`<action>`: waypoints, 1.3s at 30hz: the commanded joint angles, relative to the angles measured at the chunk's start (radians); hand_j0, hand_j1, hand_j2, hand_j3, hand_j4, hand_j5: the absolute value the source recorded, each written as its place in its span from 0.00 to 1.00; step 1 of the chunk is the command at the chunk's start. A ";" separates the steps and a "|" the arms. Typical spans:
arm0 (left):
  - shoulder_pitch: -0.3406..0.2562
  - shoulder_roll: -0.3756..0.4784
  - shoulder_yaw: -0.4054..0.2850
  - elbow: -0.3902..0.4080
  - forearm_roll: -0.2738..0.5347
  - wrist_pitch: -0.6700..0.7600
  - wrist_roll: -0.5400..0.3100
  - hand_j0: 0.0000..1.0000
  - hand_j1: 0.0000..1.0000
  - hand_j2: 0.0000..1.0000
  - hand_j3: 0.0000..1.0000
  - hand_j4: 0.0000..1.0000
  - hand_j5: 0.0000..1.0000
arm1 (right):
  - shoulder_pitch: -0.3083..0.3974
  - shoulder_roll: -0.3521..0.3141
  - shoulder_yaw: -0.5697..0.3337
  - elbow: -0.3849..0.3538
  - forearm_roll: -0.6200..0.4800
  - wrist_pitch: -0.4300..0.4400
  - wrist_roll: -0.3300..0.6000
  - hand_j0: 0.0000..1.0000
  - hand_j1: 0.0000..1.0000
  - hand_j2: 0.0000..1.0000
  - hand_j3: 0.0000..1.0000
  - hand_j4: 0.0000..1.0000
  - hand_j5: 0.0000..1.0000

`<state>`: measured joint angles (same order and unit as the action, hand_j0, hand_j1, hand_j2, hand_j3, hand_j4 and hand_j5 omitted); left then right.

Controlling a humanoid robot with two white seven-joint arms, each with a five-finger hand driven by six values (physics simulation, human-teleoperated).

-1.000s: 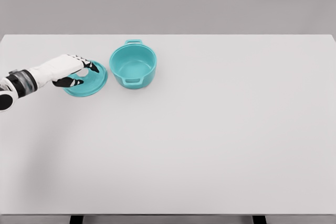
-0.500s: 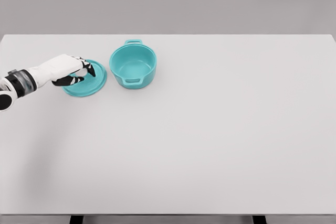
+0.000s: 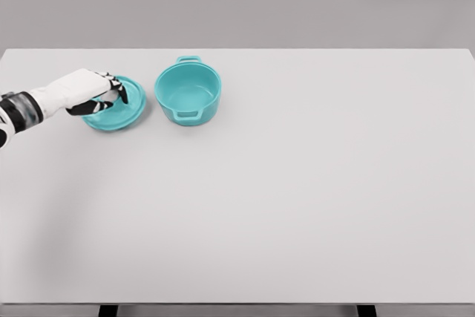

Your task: Cover the pot with left arm

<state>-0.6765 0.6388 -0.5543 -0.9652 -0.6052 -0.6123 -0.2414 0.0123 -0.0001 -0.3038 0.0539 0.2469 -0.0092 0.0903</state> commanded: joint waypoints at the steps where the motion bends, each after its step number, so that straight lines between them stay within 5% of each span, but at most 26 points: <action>1: 0.000 0.016 0.002 -0.017 0.007 0.001 0.001 0.49 0.49 0.49 0.49 0.49 0.49 | 0.000 0.000 0.000 0.000 0.000 0.000 0.000 1.00 1.00 1.00 1.00 1.00 1.00; 15: -0.005 0.078 0.005 -0.124 0.036 0.001 0.002 0.49 0.49 0.49 0.49 0.49 0.49 | 0.000 0.000 0.000 0.000 0.000 0.000 0.000 1.00 1.00 1.00 1.00 1.00 1.00; 39: -0.021 0.042 0.001 -0.210 0.056 0.001 0.002 0.46 0.46 0.46 0.46 0.46 0.46 | 0.000 0.000 0.000 0.000 0.000 0.000 0.000 1.00 1.00 1.00 1.00 1.00 1.00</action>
<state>-0.6995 0.6881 -0.5546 -1.1725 -0.5553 -0.6122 -0.2399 0.0123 -0.0001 -0.3038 0.0539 0.2469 -0.0092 0.0903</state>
